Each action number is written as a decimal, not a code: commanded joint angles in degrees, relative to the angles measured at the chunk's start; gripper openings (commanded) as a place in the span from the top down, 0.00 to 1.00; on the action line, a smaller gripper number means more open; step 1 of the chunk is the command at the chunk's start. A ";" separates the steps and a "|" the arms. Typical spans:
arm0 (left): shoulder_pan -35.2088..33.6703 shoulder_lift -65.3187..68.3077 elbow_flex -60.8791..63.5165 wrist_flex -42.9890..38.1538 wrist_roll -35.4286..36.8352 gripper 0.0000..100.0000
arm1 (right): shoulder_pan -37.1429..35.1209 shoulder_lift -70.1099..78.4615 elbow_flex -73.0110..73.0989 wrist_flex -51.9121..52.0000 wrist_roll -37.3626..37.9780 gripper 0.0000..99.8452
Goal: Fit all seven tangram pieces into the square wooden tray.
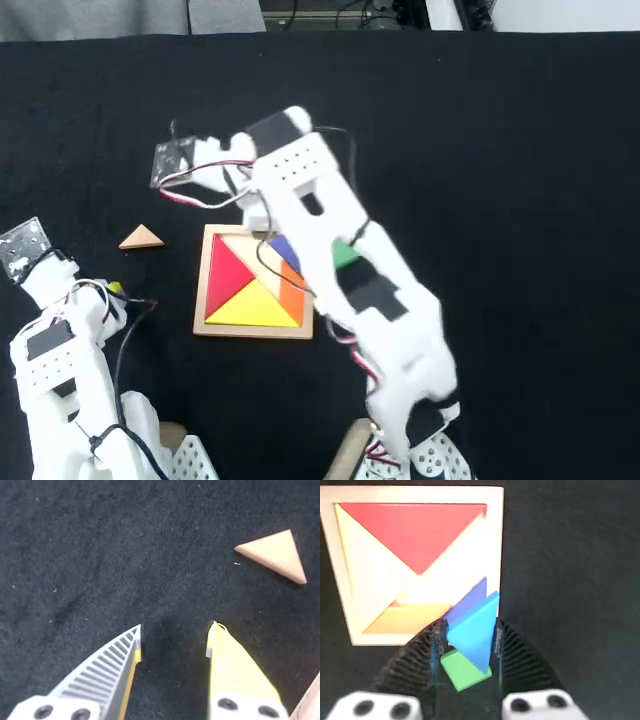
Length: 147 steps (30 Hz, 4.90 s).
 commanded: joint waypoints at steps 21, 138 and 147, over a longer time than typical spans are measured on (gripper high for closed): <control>0.48 -0.88 -0.31 -1.32 -0.44 0.78 | -3.60 11.82 -5.41 -5.89 8.70 0.95; -1.10 -0.88 -0.84 -1.14 0.00 0.78 | 3.87 -31.87 1.45 7.30 -17.58 0.99; -0.75 -0.97 -3.91 5.54 0.62 0.78 | 12.92 -64.31 48.13 -9.14 -23.03 0.99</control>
